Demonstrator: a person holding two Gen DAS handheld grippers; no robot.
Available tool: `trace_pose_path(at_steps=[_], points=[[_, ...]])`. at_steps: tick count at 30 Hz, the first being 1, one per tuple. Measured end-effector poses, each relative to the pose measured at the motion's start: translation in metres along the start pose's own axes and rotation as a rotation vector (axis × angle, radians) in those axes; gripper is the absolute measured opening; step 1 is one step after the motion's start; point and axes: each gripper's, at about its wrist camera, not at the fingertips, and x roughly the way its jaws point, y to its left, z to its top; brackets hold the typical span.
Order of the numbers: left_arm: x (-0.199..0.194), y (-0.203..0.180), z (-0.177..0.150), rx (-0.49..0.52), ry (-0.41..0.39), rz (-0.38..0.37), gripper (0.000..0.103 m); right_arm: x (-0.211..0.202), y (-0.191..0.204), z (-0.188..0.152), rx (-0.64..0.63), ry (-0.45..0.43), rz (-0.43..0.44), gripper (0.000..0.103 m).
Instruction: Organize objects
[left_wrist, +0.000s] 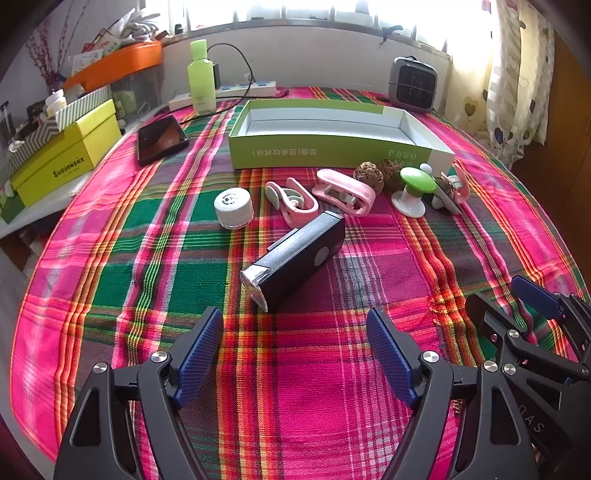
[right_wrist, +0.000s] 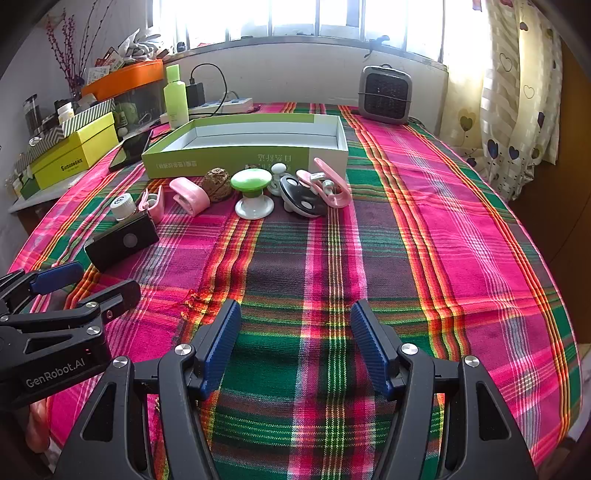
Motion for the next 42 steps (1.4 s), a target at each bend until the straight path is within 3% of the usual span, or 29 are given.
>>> trace_pose_path(at_steps=[42], points=[[-0.0029,0.0014,-0.0018,0.001,-0.012,-0.021,0.079,0.0020,0.0004,0.0022,0.002,0.008,-0.003,0.063]])
